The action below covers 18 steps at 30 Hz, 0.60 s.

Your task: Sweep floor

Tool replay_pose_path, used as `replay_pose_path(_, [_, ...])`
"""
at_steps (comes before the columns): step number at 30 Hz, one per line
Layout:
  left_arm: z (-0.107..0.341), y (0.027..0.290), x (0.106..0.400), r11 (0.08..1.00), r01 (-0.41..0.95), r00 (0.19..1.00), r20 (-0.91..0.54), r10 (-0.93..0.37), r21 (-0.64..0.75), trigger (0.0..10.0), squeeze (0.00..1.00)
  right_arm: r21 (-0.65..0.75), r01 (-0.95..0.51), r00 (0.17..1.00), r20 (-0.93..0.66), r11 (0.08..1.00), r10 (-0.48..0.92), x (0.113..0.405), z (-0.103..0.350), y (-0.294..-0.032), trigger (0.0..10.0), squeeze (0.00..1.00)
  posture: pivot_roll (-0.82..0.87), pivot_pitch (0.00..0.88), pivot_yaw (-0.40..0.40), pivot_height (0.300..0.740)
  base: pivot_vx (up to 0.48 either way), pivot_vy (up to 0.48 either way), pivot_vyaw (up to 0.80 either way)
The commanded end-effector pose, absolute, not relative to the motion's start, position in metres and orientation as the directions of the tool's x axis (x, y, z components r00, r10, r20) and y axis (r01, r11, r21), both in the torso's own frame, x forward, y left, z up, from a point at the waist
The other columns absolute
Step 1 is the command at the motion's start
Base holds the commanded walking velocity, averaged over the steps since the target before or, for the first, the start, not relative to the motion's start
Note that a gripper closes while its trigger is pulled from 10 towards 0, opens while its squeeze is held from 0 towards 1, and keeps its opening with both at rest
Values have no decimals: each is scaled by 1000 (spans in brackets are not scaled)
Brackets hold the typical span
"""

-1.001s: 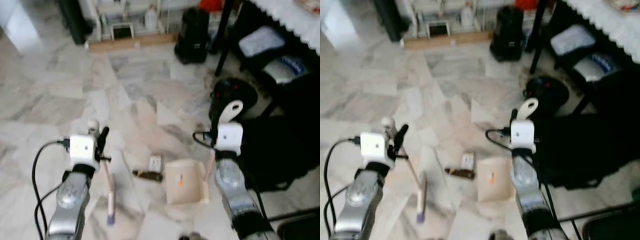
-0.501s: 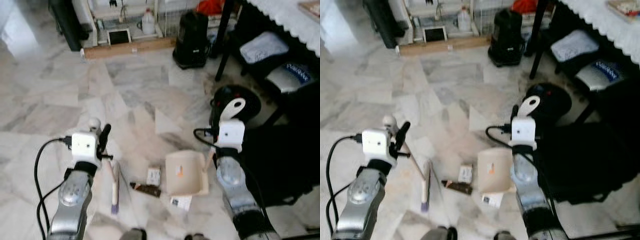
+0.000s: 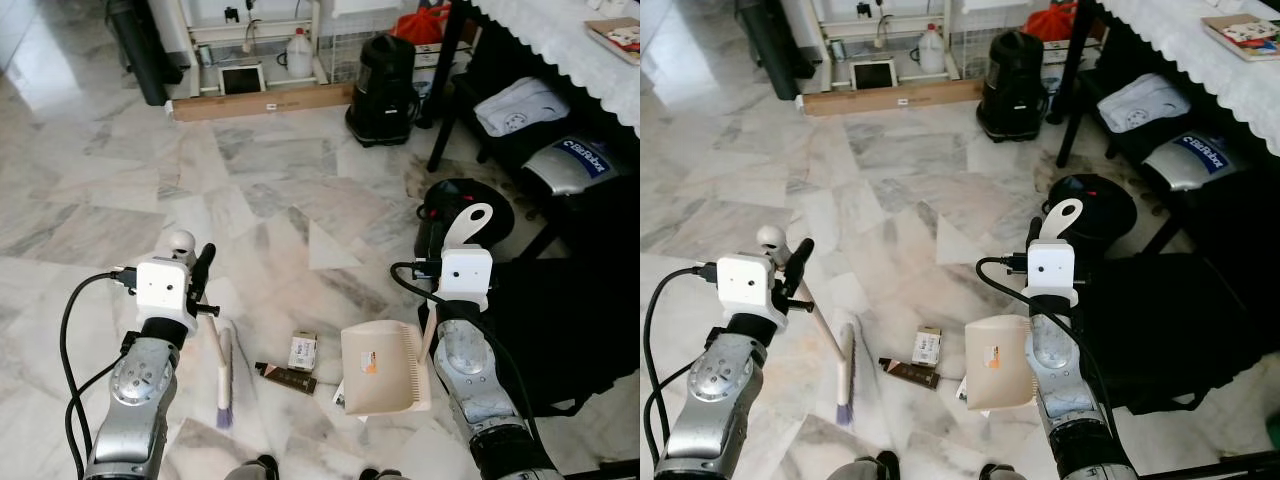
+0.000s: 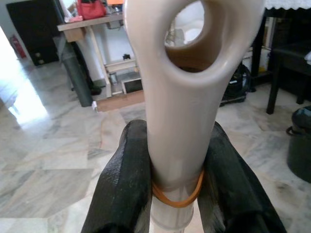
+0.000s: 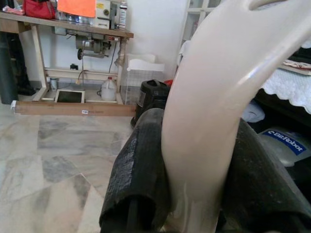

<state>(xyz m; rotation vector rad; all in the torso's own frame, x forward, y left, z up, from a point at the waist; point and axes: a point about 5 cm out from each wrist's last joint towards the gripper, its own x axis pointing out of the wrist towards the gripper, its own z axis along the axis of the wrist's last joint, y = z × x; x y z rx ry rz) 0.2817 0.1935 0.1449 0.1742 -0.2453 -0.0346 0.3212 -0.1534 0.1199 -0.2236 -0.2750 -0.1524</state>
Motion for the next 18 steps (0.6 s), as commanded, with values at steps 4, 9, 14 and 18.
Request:
replay_pose_path(4, [149,193,282,982,6,961,272,-58,190,10000,0,-209,186,943,311,960,-115,322,126,-154,10000,0,137,183,-10,740,0,0,0])
replay_pose_path(9, [148,192,282,982,6,961,271,-58,187,10000,0,-279,269,935,305,922,-180,322,125,-167,10000,0,131,180,-10,740,0,0,0])
replay_pose_path(14, [148,191,282,983,11,960,272,-61,181,10000,0,-294,304,916,351,906,-194,320,132,-172,10000,0,132,179,-10,740,0,0,0])
replay_pose_path(18, [147,191,282,984,16,960,274,-64,177,10000,0,-338,296,908,389,893,-154,320,139,-165,10000,0,130,176,-12,740,0,0,0])
